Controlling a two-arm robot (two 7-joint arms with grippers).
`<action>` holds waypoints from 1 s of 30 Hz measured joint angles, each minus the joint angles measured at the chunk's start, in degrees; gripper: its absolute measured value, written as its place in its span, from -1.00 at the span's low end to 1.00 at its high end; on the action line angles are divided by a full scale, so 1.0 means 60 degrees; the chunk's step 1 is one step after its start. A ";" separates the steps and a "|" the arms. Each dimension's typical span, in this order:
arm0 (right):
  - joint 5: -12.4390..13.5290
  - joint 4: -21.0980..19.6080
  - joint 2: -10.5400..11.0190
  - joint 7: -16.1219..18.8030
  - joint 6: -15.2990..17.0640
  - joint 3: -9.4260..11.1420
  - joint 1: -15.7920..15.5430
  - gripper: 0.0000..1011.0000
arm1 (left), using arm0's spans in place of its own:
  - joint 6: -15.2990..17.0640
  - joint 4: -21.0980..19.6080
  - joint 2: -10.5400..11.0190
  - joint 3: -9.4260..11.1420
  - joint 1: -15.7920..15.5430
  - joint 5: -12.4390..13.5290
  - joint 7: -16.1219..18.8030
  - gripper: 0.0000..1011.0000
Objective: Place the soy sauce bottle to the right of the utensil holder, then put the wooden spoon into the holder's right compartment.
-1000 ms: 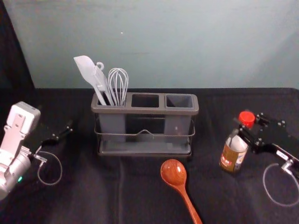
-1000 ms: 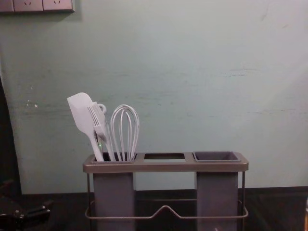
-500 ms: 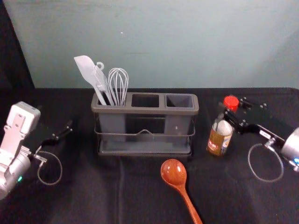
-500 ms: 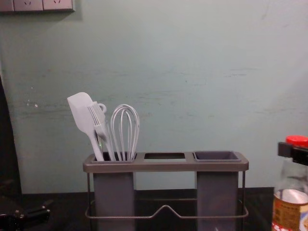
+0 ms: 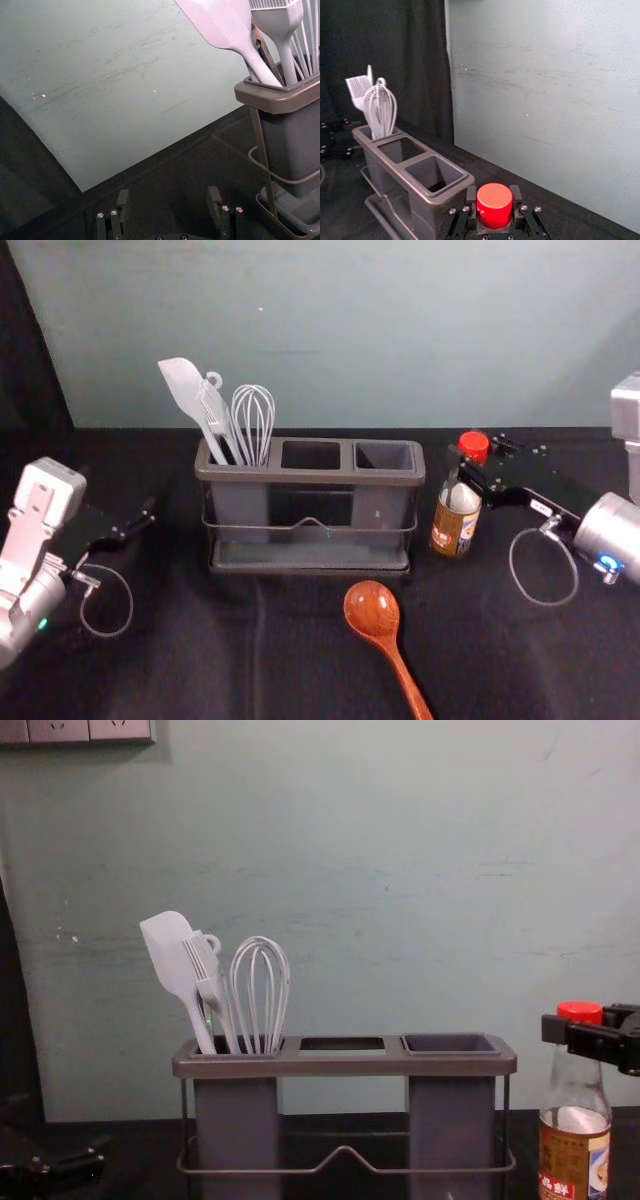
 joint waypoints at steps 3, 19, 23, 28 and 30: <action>-0.0103 0.0153 -0.0127 -0.0133 -0.0029 -0.0019 0.0087 -0.22 | 0.0000 0.0000 0.0000 0.0000 0.0000 0.0000 0.0000 1.00; -0.0223 0.0785 -0.0525 -0.0172 -0.0261 0.0032 0.0294 -0.22 | 0.0000 0.0000 0.0000 0.0000 0.0000 0.0000 0.0000 1.00; -0.0245 0.0782 -0.0564 -0.0127 -0.0300 0.0018 0.0303 -0.22 | 0.0000 0.0000 0.0000 0.0000 0.0000 0.0001 0.0000 1.00; -0.0293 0.0742 -0.0597 -0.0065 -0.0334 -0.0041 0.0330 -0.22 | 0.0000 0.0000 0.0000 0.0000 0.0000 0.0000 0.0001 1.00; -0.0335 0.0741 -0.0615 -0.0060 -0.0339 -0.0066 0.0340 -0.22 | 0.0000 0.0000 0.0000 0.0000 0.0000 0.0000 0.0000 1.00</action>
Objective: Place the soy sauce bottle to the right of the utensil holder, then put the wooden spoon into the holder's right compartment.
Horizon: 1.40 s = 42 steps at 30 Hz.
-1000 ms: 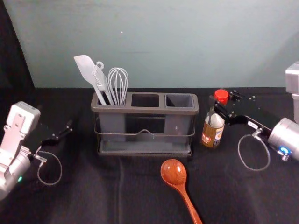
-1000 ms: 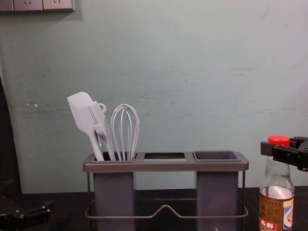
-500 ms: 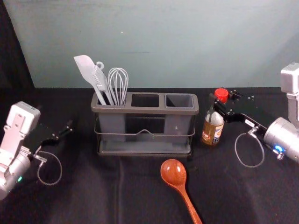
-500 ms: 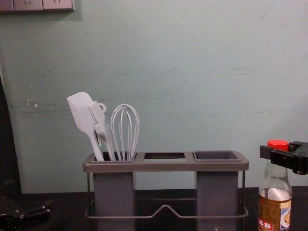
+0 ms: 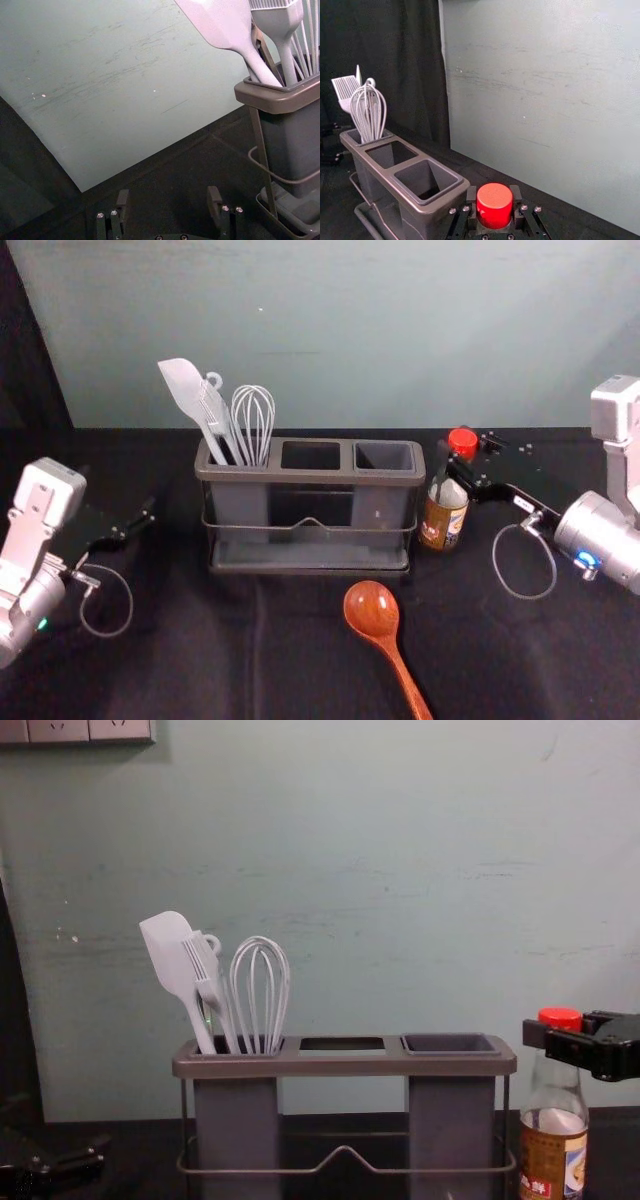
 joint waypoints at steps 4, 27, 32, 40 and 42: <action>-0.0037 0.0021 -0.0023 0.0008 -0.0006 -0.0032 0.0016 -0.22 | 0.0000 0.0000 0.0000 0.0000 -0.0001 0.0001 0.0000 1.00; -0.0172 0.0261 -0.0156 0.0052 -0.0180 -0.0108 0.0067 -0.21 | 0.0000 0.0000 0.0000 0.0000 -0.0001 0.0000 0.0000 1.00; -0.0173 0.0249 -0.0153 0.0046 -0.0172 -0.0108 0.0067 0.03 | 0.0000 0.0000 0.0000 0.0000 -0.0001 0.0000 0.0000 1.00; -0.0174 0.0242 -0.0146 0.0016 -0.0153 -0.0107 0.0067 0.52 | 0.0000 0.0000 0.0000 0.0000 -0.0001 0.0000 0.0000 1.00; -0.0174 0.0240 -0.0143 0.0016 -0.0150 -0.0108 0.0067 0.68 | -0.0001 0.0000 0.0000 0.0000 0.0000 0.0000 0.0000 1.00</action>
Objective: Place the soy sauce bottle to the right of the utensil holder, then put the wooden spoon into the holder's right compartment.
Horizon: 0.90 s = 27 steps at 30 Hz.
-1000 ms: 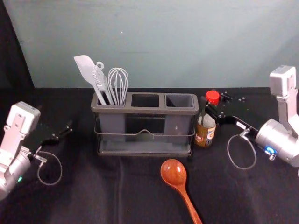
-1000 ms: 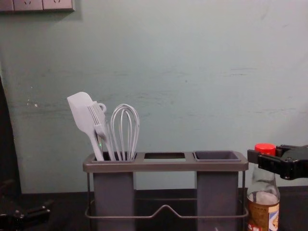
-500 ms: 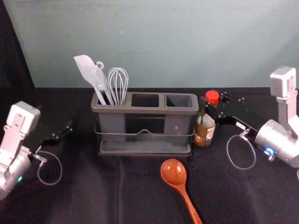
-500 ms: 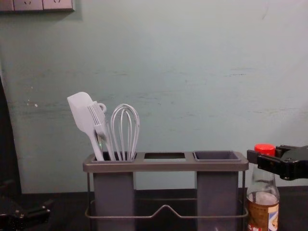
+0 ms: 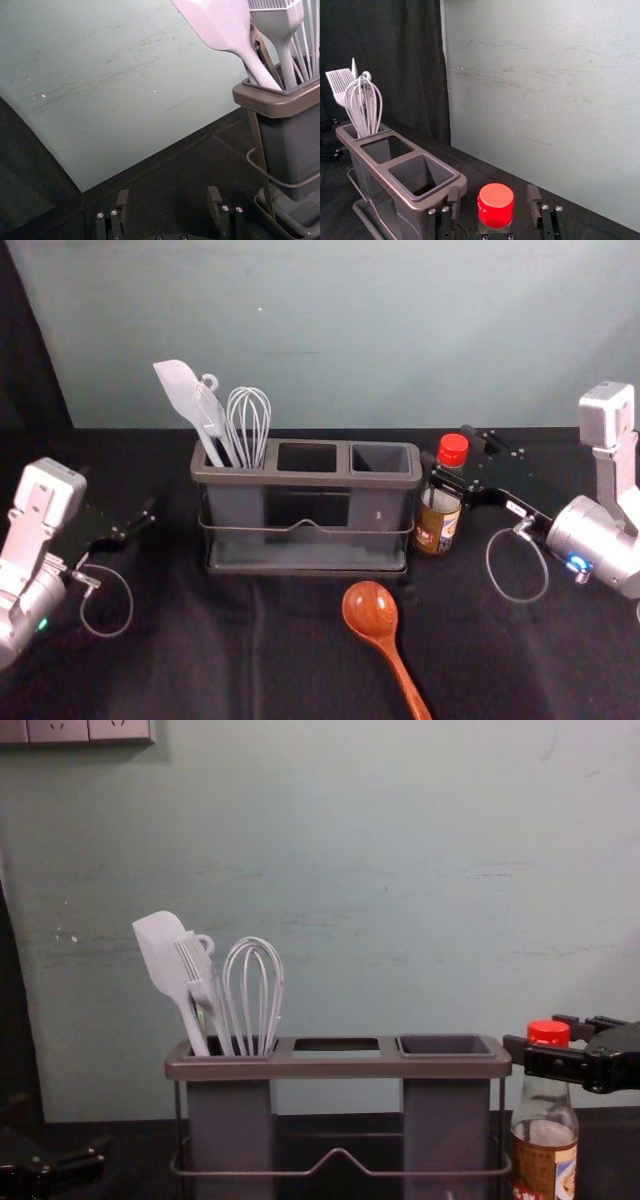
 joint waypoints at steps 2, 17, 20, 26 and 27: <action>0.0000 -0.0001 0.0001 0.0000 0.0002 0.0000 0.0000 0.74 | 0.0000 0.0000 0.0000 0.0000 0.0000 0.0001 0.0000 1.00; -0.0004 -0.0008 0.0005 0.0007 0.0014 -0.0001 0.0000 0.98 | 0.0000 0.0000 0.0000 0.0000 0.0000 0.0001 0.0000 1.00; -0.0003 -0.0008 0.0005 0.0009 0.0014 -0.0001 0.0000 0.98 | 0.0000 0.0000 0.0000 0.0000 0.0000 0.0001 0.0000 1.00; -0.0064 -0.0191 0.0064 -0.0103 0.0084 0.0076 -0.0110 0.98 | 0.0000 0.0000 0.0000 0.0000 0.0000 0.0000 0.0000 1.00; -0.0071 -0.0236 0.0080 -0.0123 0.0093 0.0098 -0.0133 0.98 | 0.0000 0.0000 0.0000 0.0000 0.0000 0.0000 0.0000 1.00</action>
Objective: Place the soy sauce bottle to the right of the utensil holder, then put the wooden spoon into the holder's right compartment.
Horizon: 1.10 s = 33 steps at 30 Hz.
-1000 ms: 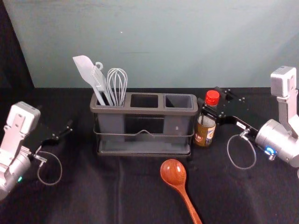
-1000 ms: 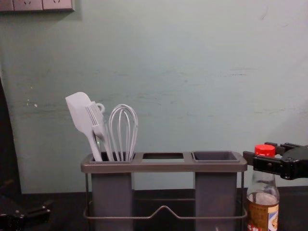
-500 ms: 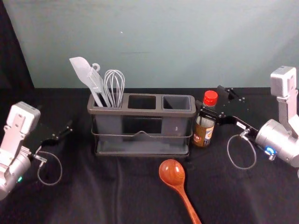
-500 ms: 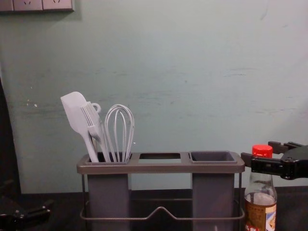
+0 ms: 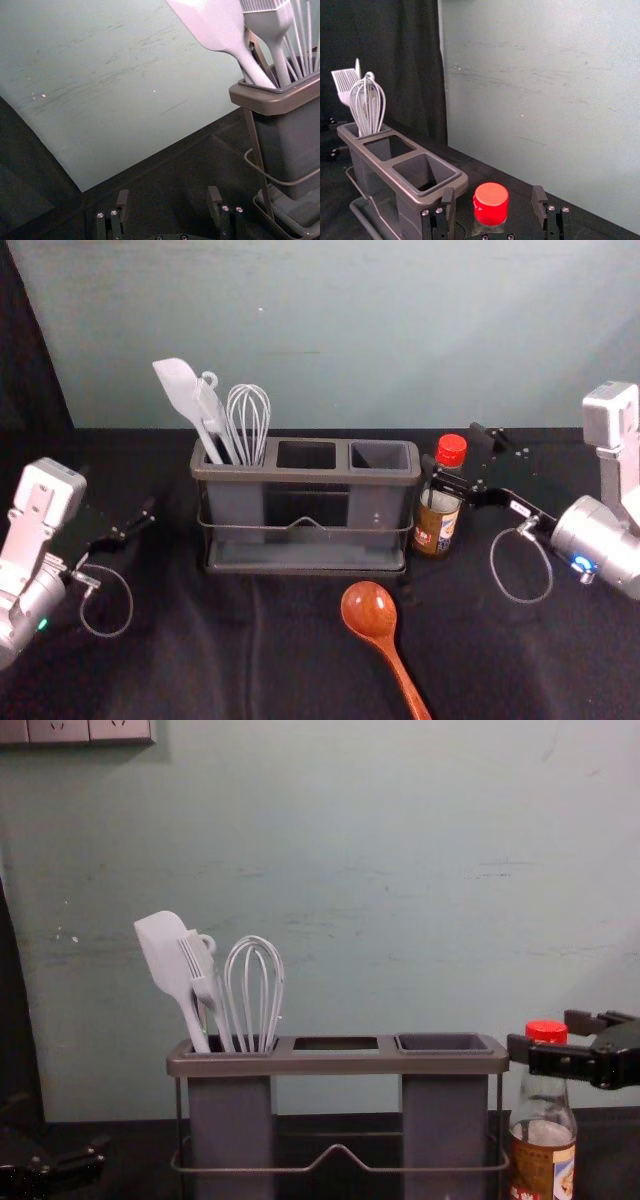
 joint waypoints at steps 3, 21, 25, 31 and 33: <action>-0.0049 -0.0181 0.0057 -0.0092 0.0017 0.0085 -0.0091 0.98 | 0.0000 0.0000 -0.0001 0.0000 0.0000 0.0000 0.0000 1.00; -0.0102 -0.2118 0.0733 -0.0038 0.0113 0.0498 -0.0901 0.98 | 0.0000 0.0000 0.0000 0.0000 0.0000 0.0000 0.0001 1.00; -0.0015 -0.2749 0.0990 0.0135 0.0085 0.0550 -0.1173 0.98 | 0.0000 0.0000 0.0000 0.0000 0.0000 0.0000 0.0000 1.00; 0.0094 -0.3453 0.1391 0.0664 -0.0013 0.0370 -0.1378 0.98 | 0.0000 0.0000 0.0000 0.0000 0.0000 0.0000 0.0000 1.00; 0.0165 -0.3583 0.1470 0.0794 0.0029 0.0299 -0.1405 0.98 | 0.0000 0.0000 0.0000 0.0000 0.0000 0.0001 0.0000 1.00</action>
